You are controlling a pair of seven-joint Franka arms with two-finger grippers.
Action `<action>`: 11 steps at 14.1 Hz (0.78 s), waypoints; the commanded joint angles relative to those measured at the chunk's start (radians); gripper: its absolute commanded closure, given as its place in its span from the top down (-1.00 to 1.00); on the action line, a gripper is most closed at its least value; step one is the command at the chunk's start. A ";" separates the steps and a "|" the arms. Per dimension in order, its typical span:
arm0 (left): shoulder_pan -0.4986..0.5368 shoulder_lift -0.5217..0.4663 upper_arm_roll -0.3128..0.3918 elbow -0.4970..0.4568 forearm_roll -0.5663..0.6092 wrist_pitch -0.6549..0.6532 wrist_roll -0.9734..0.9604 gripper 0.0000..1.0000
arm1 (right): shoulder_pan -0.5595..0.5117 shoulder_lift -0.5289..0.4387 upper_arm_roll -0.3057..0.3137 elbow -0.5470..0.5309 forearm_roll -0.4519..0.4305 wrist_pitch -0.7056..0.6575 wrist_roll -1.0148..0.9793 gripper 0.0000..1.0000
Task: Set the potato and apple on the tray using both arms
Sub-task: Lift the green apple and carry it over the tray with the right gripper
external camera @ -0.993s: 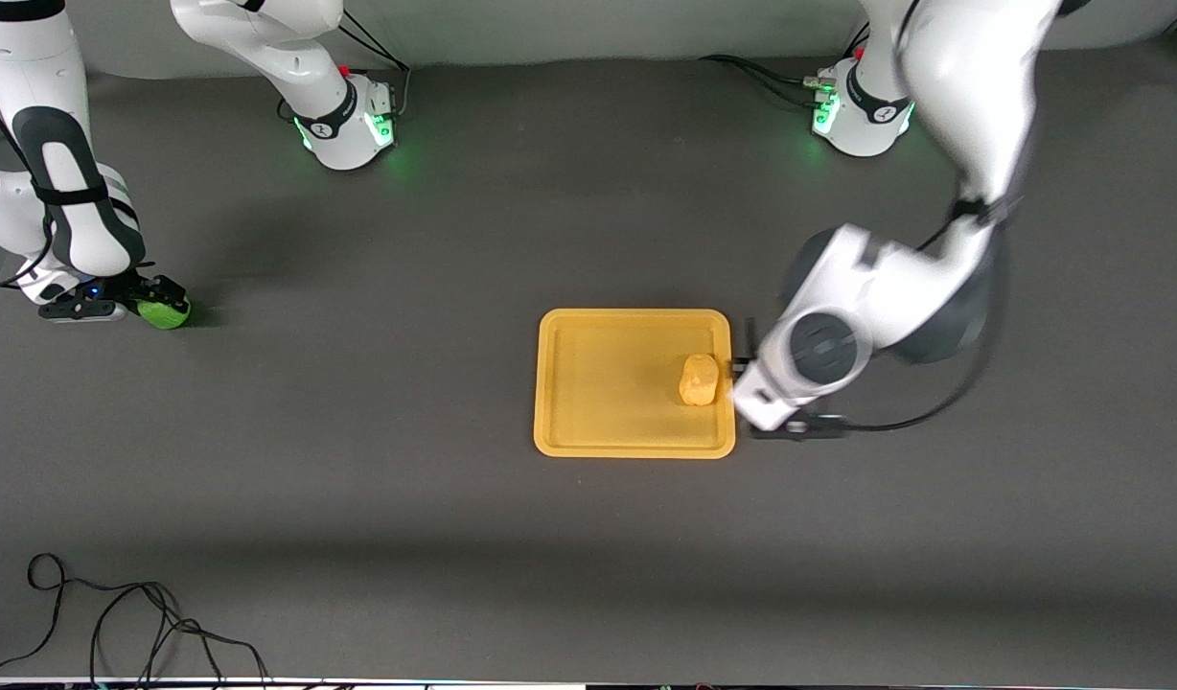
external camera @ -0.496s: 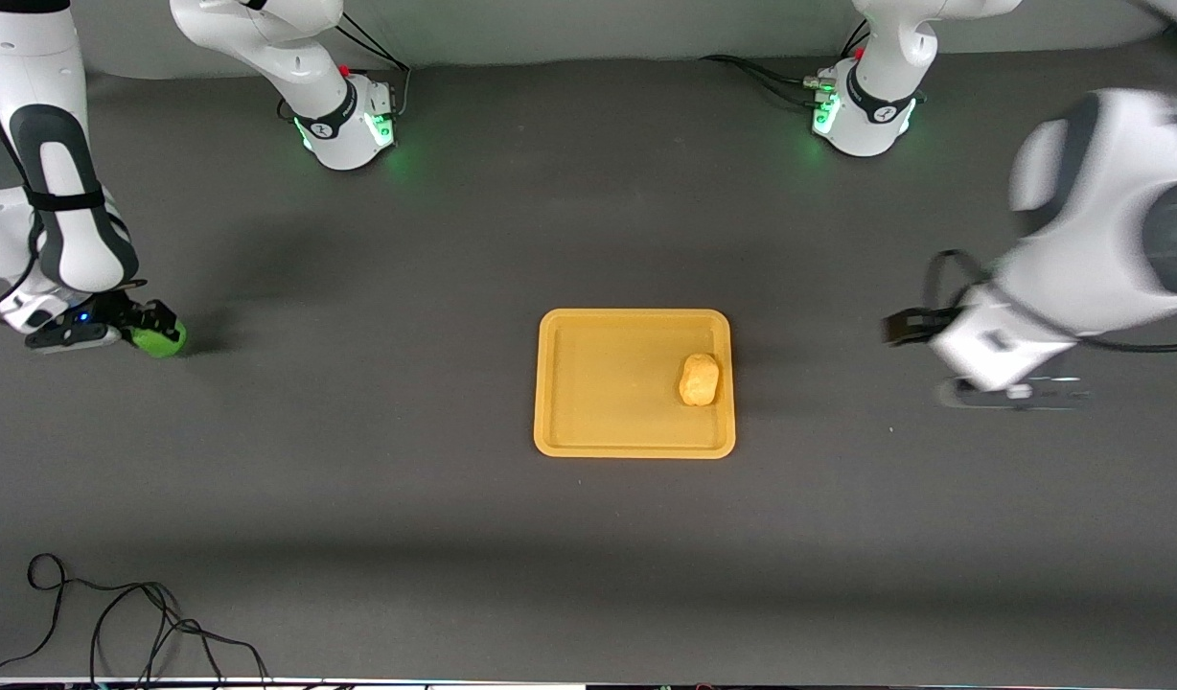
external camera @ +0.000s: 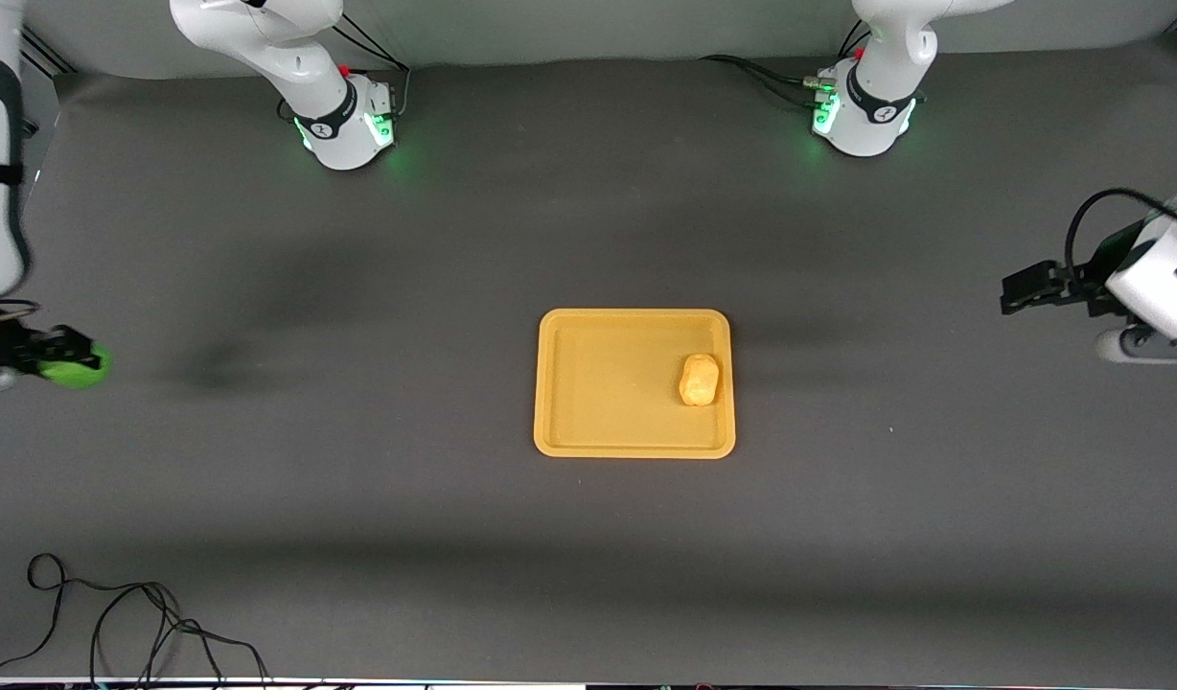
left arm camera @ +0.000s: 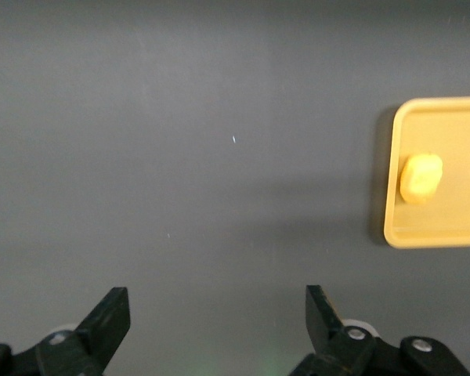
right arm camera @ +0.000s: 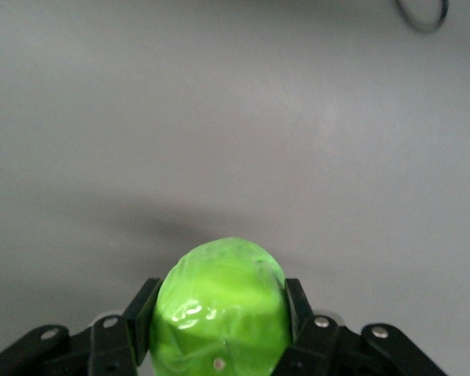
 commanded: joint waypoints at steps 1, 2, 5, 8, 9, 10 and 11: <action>0.028 -0.158 -0.002 -0.253 -0.012 0.235 0.024 0.99 | 0.117 0.024 -0.005 0.180 -0.060 -0.153 0.157 -0.39; 0.026 -0.155 -0.001 -0.254 -0.010 0.231 0.024 0.99 | 0.158 0.027 -0.004 0.226 -0.063 -0.196 0.216 -0.39; 0.028 -0.158 0.015 -0.239 -0.003 0.184 0.025 1.00 | 0.302 0.032 0.001 0.274 -0.054 -0.229 0.417 -0.39; 0.028 -0.155 0.020 -0.223 0.013 0.150 0.028 1.00 | 0.453 0.065 0.016 0.323 -0.040 -0.231 0.686 -0.39; 0.026 -0.155 0.018 -0.223 0.013 0.157 0.027 0.99 | 0.494 0.090 0.034 0.346 -0.012 -0.229 0.793 -0.39; 0.025 -0.155 0.018 -0.222 0.011 0.157 0.025 0.99 | 0.528 0.126 0.062 0.386 0.018 -0.231 0.911 -0.39; 0.022 -0.155 0.017 -0.220 0.011 0.151 0.025 0.99 | 0.554 0.165 0.096 0.430 0.034 -0.231 1.020 -0.39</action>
